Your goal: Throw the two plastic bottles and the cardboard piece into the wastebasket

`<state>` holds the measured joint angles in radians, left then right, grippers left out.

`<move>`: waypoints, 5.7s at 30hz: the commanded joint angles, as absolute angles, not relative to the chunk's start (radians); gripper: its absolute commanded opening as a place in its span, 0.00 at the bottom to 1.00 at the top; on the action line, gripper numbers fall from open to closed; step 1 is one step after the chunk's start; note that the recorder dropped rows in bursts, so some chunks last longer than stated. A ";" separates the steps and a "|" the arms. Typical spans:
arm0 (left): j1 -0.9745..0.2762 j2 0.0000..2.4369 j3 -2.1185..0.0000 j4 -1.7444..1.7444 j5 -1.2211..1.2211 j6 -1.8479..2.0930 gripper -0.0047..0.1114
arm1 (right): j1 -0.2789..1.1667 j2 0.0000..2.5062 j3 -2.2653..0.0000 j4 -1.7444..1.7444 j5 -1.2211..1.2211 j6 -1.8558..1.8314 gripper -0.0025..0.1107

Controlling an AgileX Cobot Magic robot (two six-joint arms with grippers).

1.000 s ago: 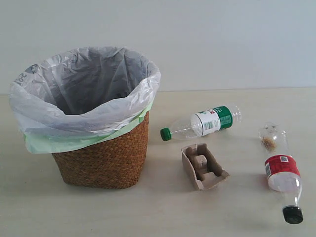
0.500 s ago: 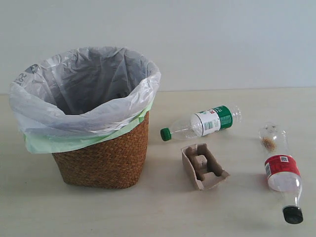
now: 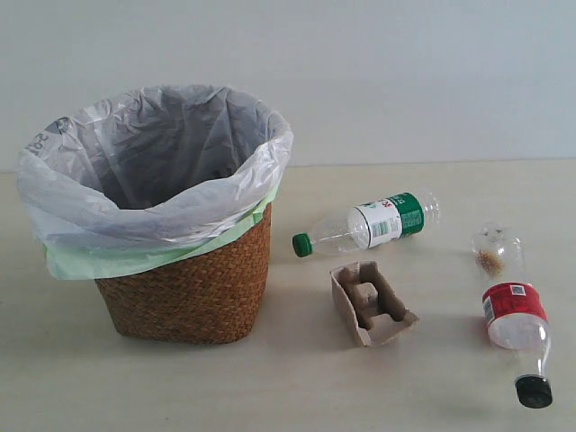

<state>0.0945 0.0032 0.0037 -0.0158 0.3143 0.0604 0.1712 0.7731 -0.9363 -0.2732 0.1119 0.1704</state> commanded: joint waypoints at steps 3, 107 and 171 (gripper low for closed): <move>0.089 0.000 0.000 -0.018 0.307 0.052 0.97 | 0.170 1.069 -1.106 -0.283 0.387 -0.067 0.71; 0.089 0.000 0.000 -0.018 0.307 0.052 0.97 | 0.231 2.210 -1.308 -0.359 -0.145 -1.241 0.95; 0.089 0.000 0.000 -0.018 0.307 0.052 0.97 | 0.575 1.709 -1.576 0.625 0.227 -0.344 0.02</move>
<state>0.0945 0.0032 0.0037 -0.0158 0.3143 0.0604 0.5328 1.7244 -1.5497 0.6183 0.2246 -0.3049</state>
